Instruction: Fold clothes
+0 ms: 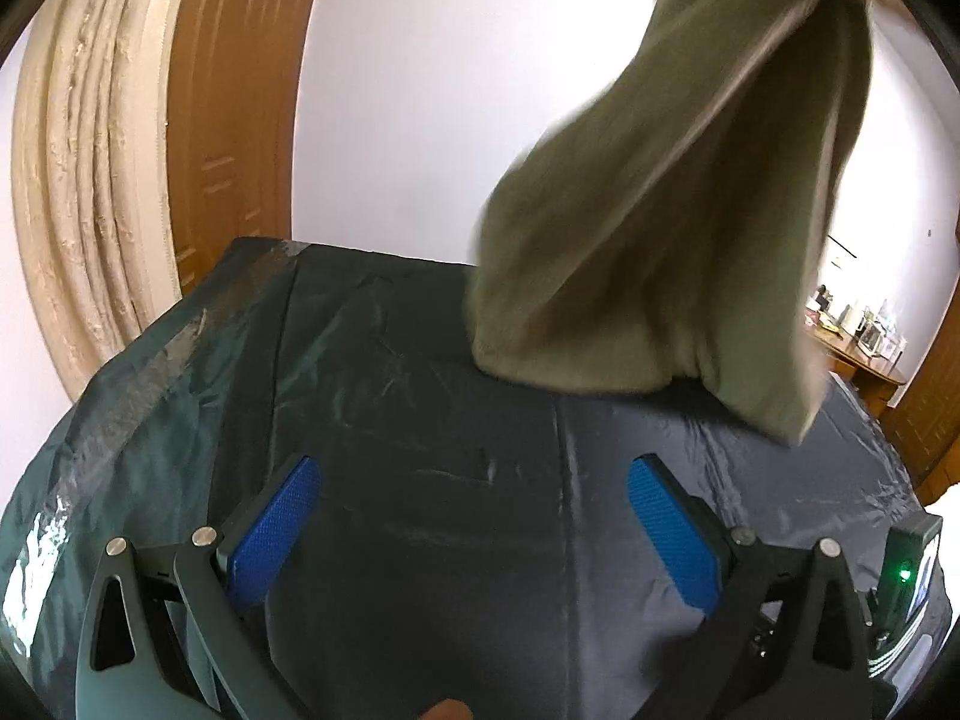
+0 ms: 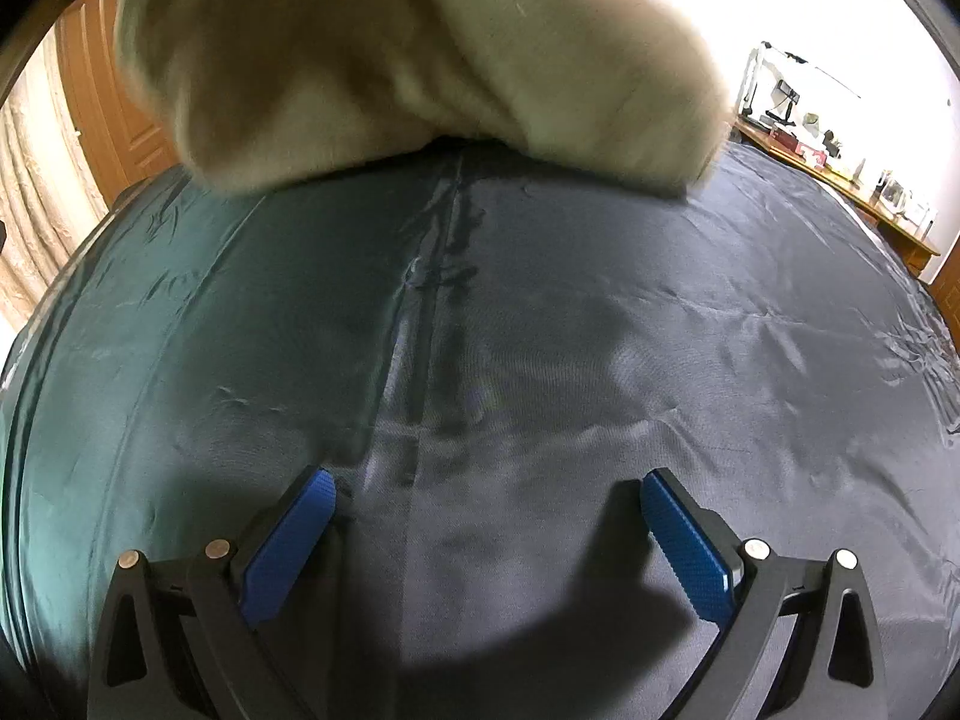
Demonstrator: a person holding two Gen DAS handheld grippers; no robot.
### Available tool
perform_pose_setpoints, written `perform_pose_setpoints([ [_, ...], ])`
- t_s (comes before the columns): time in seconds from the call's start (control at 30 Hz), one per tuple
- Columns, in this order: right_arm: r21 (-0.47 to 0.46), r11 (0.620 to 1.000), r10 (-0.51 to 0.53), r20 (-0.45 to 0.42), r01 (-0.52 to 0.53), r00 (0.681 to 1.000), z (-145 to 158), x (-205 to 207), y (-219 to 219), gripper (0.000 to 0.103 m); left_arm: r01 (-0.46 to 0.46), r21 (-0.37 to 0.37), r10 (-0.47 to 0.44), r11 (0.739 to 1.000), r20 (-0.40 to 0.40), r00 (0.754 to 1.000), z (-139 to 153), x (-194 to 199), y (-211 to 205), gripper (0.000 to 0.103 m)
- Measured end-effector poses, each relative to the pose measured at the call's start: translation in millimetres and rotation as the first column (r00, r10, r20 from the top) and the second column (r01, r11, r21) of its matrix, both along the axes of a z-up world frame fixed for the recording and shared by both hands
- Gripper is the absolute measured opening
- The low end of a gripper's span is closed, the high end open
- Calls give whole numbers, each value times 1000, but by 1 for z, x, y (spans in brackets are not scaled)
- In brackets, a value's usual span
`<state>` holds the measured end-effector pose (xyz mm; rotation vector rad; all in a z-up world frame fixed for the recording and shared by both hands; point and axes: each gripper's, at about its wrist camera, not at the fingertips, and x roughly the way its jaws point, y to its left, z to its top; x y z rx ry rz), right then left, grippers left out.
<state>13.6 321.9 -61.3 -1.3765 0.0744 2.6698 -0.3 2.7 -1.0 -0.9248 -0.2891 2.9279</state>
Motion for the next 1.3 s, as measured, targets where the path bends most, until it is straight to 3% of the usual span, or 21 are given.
perform_pose_setpoints([
  [0.33, -3, 1000, -3, -5, 3, 1000, -1, -2, 12, 103, -5, -131, 14, 991, 71, 997, -12, -7, 19, 103],
  [0.9, 1, 1000, -1, 0, 1, 1000, -11, -7, -4, 103, -36, -150, 60, 988, 161, 985, -32, -24, 16, 103],
  [1.3, 2, 1000, -5, -1, 5, 1000, -12, -10, -4, 103, 33, -119, -10, 992, 192, 981, -43, -33, 18, 103],
])
